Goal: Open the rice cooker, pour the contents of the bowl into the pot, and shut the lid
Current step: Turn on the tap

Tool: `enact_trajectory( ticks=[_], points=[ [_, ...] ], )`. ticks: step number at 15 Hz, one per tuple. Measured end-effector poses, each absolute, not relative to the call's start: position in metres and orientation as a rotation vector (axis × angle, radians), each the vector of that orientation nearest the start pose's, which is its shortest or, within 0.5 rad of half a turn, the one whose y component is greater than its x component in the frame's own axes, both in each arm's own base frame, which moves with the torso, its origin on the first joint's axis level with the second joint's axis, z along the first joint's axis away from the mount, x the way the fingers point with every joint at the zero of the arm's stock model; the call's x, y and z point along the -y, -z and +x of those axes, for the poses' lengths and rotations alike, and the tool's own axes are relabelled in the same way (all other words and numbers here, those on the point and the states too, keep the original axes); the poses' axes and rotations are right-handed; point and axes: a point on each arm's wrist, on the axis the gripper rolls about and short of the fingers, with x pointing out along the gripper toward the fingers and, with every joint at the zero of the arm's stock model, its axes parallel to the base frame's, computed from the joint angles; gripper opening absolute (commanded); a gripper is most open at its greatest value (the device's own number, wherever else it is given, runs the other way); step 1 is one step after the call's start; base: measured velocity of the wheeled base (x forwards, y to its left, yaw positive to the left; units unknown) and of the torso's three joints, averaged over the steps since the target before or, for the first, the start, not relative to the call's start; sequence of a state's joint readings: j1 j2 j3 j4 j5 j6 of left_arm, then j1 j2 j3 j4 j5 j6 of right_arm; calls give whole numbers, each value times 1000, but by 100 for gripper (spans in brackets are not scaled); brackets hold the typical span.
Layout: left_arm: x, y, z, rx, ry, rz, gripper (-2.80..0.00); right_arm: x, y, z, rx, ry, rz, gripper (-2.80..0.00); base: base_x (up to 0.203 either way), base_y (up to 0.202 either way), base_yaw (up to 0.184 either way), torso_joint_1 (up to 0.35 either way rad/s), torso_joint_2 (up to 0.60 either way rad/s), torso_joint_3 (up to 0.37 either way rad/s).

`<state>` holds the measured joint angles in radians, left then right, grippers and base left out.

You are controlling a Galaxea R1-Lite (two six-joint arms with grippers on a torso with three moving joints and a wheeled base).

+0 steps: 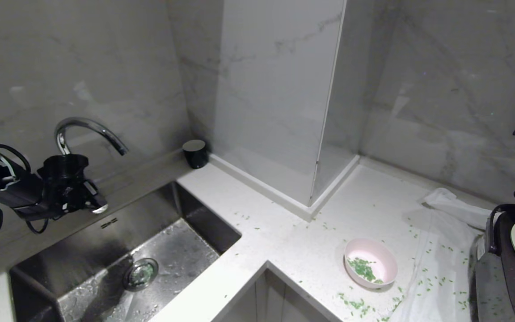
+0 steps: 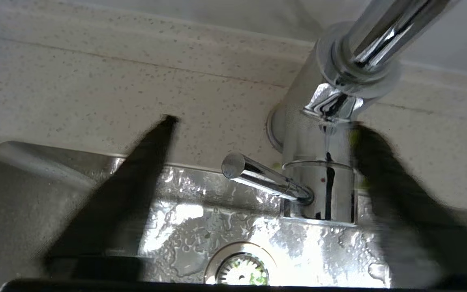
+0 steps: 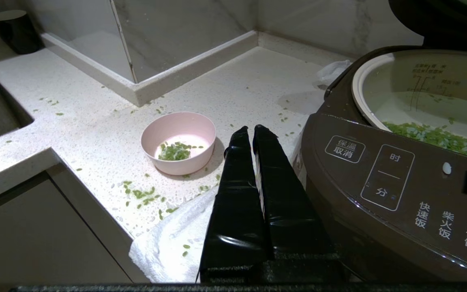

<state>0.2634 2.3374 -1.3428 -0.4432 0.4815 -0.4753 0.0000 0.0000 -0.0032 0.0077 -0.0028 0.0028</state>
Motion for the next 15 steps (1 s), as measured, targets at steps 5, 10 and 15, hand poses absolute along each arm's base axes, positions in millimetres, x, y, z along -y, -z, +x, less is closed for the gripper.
enact_trajectory(
  ticks=[5,10,15],
  points=[
    [-131,-57,434,-371,-849,-382,-280,0,-76,-23,-4,3,3,-280,0,0,0,0,0,0],
    [-131,-59,435,-366,-847,-383,-280,0,-76,-23,-5,3,3,-280,0,0,0,0,0,0],
    [-129,-55,434,-382,-850,-372,-280,0,-76,-23,-4,3,3,-280,0,0,0,0,0,0]
  ],
)
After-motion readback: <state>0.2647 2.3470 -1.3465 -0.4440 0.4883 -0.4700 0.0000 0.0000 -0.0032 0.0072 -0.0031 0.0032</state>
